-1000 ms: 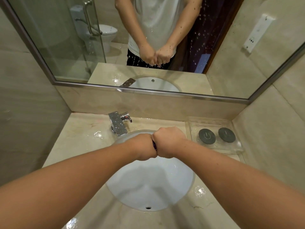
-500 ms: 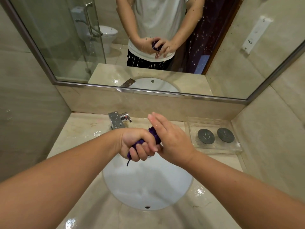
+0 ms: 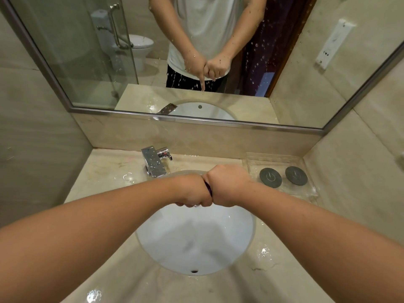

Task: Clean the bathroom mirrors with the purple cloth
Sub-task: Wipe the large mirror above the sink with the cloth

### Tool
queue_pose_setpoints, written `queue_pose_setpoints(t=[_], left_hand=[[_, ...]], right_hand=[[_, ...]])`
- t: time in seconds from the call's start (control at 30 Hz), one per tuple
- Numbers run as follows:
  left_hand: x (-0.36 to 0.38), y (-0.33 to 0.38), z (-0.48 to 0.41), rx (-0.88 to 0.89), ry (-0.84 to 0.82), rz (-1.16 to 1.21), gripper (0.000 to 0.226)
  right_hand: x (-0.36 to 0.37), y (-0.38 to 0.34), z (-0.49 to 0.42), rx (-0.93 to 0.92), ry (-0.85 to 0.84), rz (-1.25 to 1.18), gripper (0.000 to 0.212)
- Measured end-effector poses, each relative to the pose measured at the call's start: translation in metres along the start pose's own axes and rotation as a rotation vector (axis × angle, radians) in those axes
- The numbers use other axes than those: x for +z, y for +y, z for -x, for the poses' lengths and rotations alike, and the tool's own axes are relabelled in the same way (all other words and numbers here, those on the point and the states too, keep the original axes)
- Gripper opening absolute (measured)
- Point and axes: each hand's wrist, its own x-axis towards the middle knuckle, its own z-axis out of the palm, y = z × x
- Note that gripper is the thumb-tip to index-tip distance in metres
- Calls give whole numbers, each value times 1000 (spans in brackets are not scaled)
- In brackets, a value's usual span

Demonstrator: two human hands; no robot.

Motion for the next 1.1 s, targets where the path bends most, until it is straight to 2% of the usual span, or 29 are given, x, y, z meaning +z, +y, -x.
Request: queue_pose_setpoints(t=[0.03, 0.13, 0.33, 0.63, 0.77, 0.93, 1.1], left_hand=[[2, 0, -2, 36, 79, -25, 10], [3, 2, -5, 108, 244, -83, 15], [-2, 5, -7, 183, 367, -89, 15], [-12, 11, -1, 201, 425, -166, 5], [-13, 13, -1, 196, 439, -208, 19], [-13, 11, -2, 182, 446, -178, 20], [-11, 9, -4, 205, 412, -133, 8]], right_hand=[[0, 2, -2, 12, 5, -5, 13], [-1, 6, -4, 15, 46, -1, 17], [-7, 14, -6, 13, 107, 26, 19], [-13, 17, -12, 51, 139, 45, 15], [-14, 18, -13, 57, 131, 49, 16], [-15, 18, -13, 73, 112, 25, 13], [-14, 17, -13, 82, 73, -17, 12]])
